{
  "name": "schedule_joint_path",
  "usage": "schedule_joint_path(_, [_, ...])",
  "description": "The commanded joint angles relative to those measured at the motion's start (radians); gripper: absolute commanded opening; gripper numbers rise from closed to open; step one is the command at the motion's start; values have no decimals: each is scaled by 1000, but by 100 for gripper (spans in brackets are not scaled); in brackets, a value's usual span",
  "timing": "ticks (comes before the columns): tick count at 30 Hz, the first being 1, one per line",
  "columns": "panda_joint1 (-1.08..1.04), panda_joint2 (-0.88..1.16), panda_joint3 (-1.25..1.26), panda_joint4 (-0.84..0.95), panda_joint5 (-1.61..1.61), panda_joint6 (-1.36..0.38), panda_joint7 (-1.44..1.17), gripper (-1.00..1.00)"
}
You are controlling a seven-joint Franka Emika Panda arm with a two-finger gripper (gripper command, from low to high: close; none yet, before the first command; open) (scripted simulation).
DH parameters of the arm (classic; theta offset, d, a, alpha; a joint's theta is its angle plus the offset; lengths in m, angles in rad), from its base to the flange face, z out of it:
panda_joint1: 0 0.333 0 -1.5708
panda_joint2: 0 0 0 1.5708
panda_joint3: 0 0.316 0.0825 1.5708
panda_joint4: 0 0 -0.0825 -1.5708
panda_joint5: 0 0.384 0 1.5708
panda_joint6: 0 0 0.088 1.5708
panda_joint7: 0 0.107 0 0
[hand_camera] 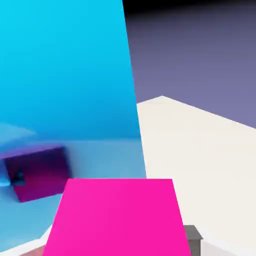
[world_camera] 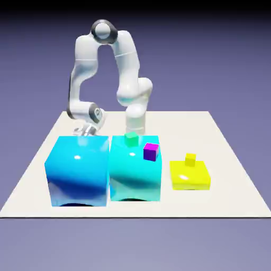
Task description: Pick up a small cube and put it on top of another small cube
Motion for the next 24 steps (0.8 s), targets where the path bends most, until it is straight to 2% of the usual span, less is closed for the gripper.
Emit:
schedule_joint_path(1, [10, -11, -6, 5, -4, 1, 42, -100])
schedule_joint_path(24, [245, -262, -140, 124, -176, 11, 1042, -100])
